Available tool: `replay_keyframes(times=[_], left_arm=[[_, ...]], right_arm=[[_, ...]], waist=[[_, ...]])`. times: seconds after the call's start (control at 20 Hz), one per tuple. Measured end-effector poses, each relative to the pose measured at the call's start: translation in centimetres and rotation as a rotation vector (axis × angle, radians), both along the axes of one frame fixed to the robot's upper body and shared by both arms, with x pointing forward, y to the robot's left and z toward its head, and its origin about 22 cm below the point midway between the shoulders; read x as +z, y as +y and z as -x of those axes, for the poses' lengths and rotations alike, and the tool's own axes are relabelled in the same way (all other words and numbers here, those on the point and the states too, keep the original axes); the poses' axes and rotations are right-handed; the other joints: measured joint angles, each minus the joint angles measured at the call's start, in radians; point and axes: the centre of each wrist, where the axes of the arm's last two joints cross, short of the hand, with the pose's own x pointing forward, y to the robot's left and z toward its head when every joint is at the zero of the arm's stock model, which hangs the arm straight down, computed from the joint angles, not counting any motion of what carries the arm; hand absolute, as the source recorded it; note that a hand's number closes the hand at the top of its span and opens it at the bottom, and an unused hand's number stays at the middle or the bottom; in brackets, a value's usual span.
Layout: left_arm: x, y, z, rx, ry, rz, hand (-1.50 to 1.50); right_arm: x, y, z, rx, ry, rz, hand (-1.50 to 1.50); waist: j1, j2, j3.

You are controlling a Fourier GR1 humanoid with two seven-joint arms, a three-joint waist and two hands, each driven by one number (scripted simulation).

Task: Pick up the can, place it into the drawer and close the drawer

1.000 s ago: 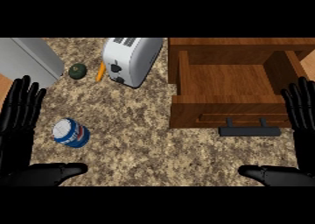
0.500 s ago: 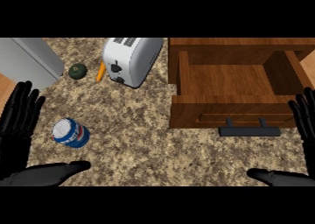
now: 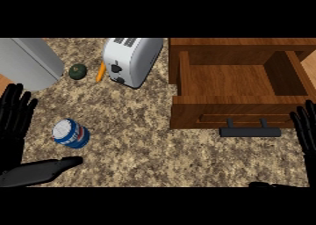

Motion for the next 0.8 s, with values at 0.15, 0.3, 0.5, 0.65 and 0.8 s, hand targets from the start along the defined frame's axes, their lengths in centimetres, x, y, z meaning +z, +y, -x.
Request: replay_keyframes(times=[0.15,0.3,0.5,0.65,0.8], left_arm=[[-0.5,0.2,-0.4,0.019,0.007,-0.001,-1.50],[-1.5,0.5,-0.6,0.020,0.014,0.004,-1.50],[-3.0,0.3,-1.7,0.020,0.021,0.008,-1.50],[-4.5,0.6,-2.4,0.022,0.032,0.011,-1.50],[-5.6,0.9,-2.8,0.031,0.030,0.009,-1.50]], right_arm=[[-0.2,-0.9,0.5,0.000,-0.004,0.006,-1.50],[-0.1,-1.2,0.6,-0.005,-0.003,0.006,-1.50],[-0.3,-1.7,0.3,-0.009,0.000,0.003,-1.50],[-0.8,-2.1,0.5,-0.010,0.003,0.007,-1.50],[-1.1,-2.3,0.3,-0.008,0.003,0.006,-1.50]], waist=[[-0.001,0.000,0.000],[0.000,0.000,0.000],[-0.001,0.001,0.000],[-0.001,0.001,0.000],[-0.001,0.001,0.000]])
